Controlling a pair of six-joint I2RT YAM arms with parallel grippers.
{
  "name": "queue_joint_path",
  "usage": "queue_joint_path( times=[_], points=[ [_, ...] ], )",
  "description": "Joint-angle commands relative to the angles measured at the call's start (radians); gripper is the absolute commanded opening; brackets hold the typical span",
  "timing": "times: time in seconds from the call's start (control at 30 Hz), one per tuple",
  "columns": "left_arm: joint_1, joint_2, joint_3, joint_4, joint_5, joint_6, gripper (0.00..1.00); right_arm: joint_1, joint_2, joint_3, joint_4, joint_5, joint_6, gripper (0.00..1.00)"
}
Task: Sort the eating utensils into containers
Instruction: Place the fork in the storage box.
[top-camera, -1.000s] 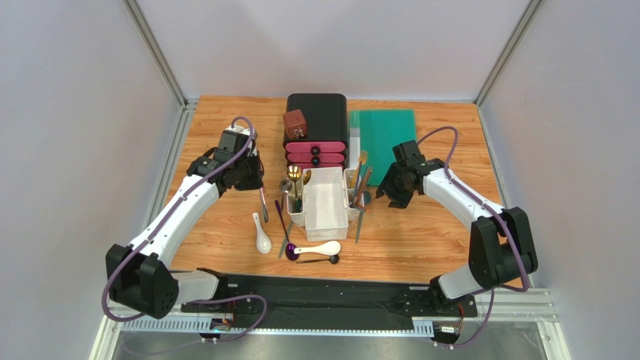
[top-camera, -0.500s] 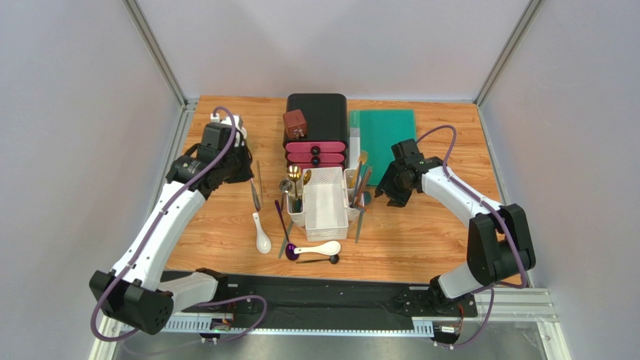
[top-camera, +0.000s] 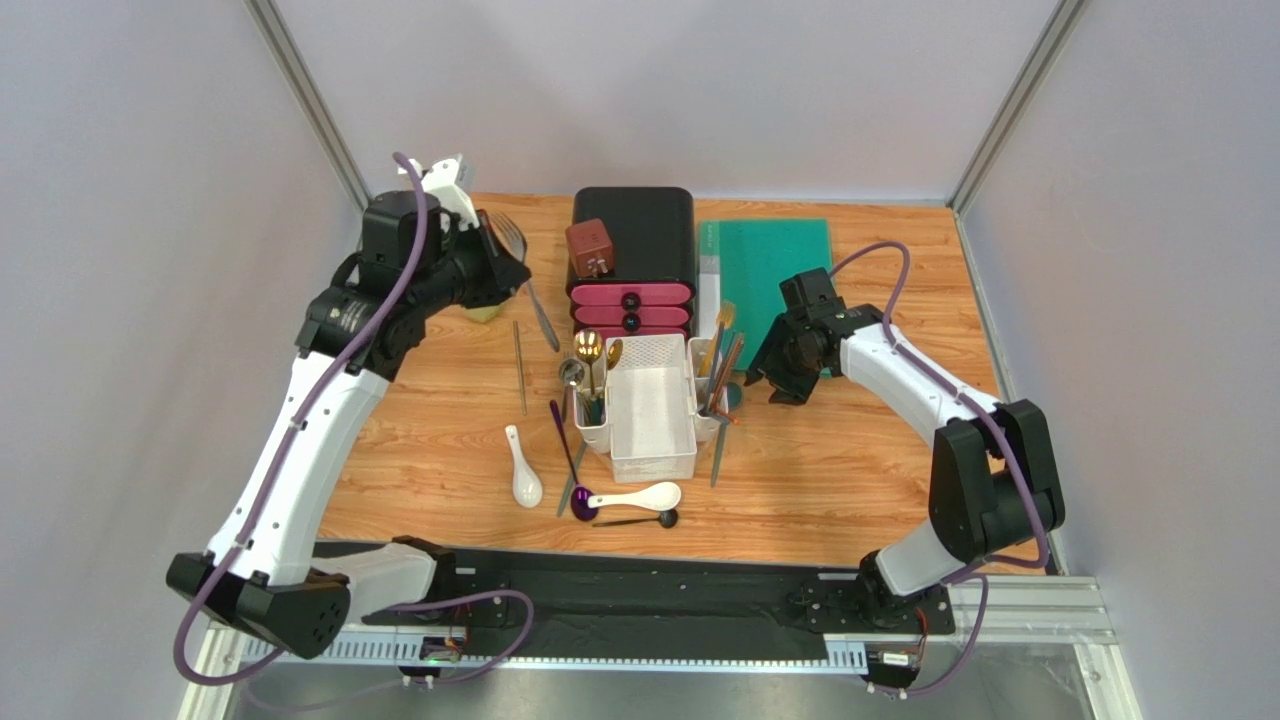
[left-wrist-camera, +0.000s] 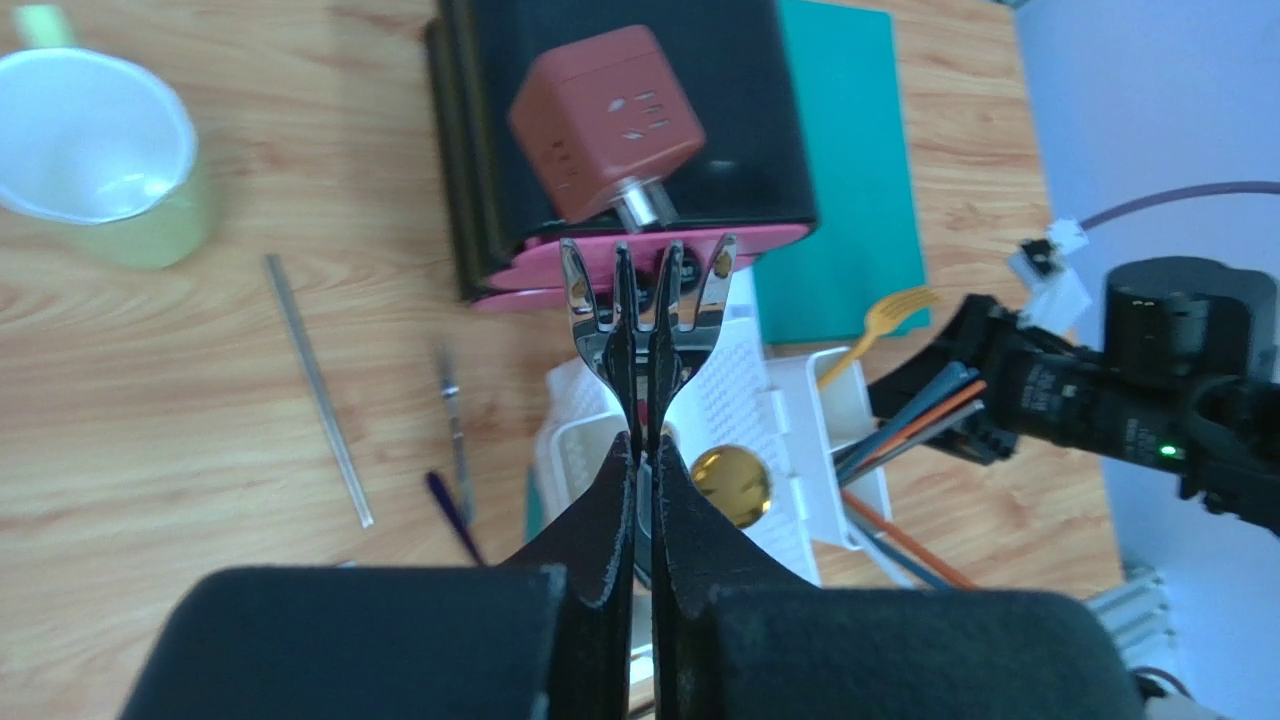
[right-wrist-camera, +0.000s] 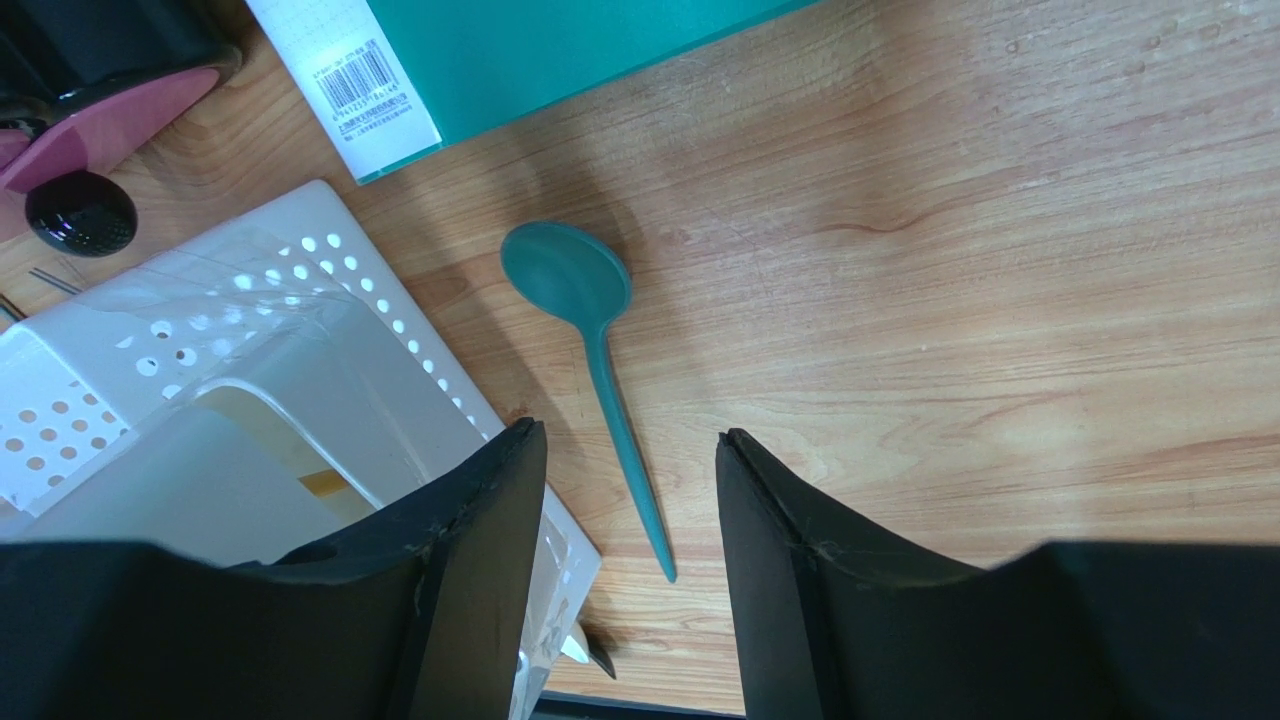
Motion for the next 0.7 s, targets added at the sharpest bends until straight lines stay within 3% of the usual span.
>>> queue_joint_path(
  times=[0.0, 0.67],
  points=[
    [-0.035, 0.06, -0.046, 0.21, 0.14, -0.07, 0.0, -0.001, 0.009, 0.037, 0.019, -0.01, -0.005, 0.5],
    [-0.22, 0.433, 0.187, 0.357, 0.22, 0.001, 0.0, -0.001, -0.023, -0.008, 0.022, -0.001, 0.033, 0.5]
  ],
)
